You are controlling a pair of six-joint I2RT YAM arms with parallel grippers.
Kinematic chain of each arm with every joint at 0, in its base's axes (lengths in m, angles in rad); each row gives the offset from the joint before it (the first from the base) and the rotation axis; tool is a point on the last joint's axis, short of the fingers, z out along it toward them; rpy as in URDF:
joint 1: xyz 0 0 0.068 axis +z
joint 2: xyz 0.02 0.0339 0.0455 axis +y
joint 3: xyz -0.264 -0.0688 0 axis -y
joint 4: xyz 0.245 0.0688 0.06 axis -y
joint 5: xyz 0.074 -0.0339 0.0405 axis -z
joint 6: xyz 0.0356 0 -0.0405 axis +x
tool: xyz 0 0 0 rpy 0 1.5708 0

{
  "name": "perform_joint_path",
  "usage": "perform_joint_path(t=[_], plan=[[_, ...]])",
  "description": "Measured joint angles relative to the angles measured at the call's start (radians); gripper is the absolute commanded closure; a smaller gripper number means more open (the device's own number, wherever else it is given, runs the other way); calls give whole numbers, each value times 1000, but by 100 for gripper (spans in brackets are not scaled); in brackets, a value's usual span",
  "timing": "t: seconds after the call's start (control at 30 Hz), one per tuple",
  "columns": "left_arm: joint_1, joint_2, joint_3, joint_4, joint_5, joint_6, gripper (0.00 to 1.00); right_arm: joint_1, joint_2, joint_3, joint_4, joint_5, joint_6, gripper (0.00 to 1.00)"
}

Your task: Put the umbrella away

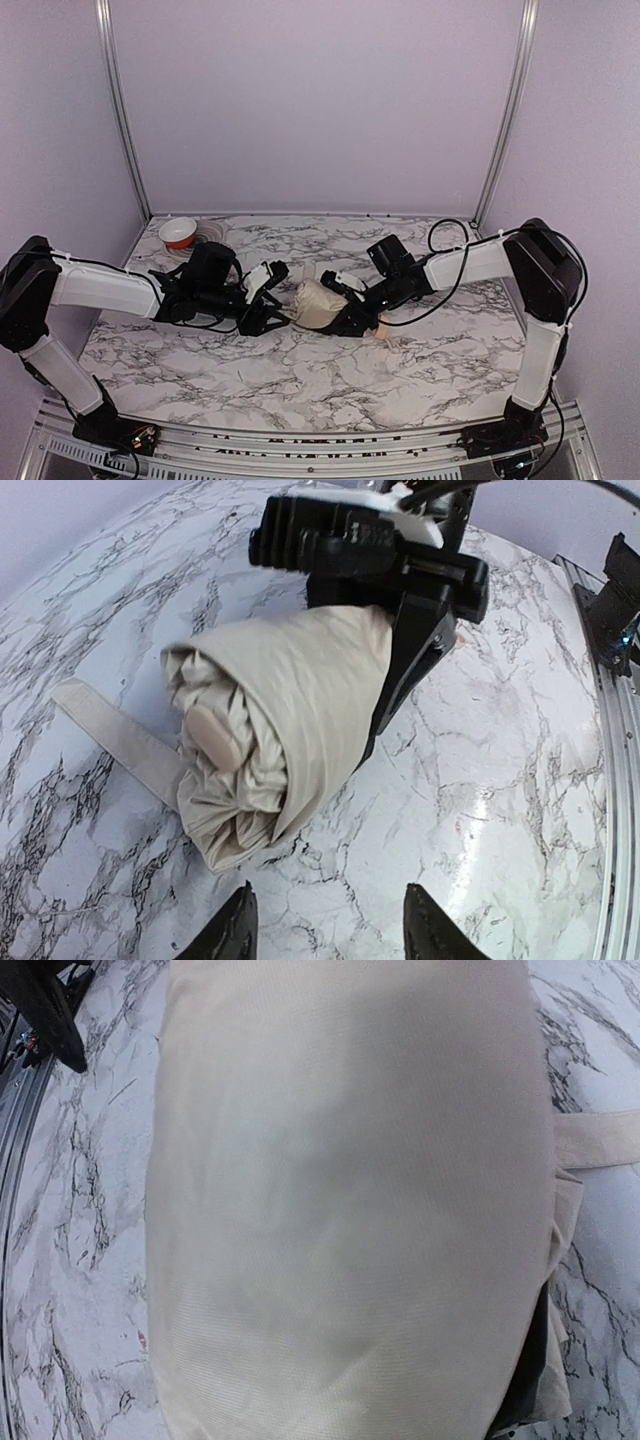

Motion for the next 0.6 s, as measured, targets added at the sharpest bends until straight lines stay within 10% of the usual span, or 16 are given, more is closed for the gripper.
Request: perform_joint_path(t=[0.27,0.6], plan=[[1,67,-33,71,-119,0,36,-42,-129,-114,122,-38,98,89],[-26,92,-19,156,-161,-11,44,-47,-201,-144,233,-22,153,91]])
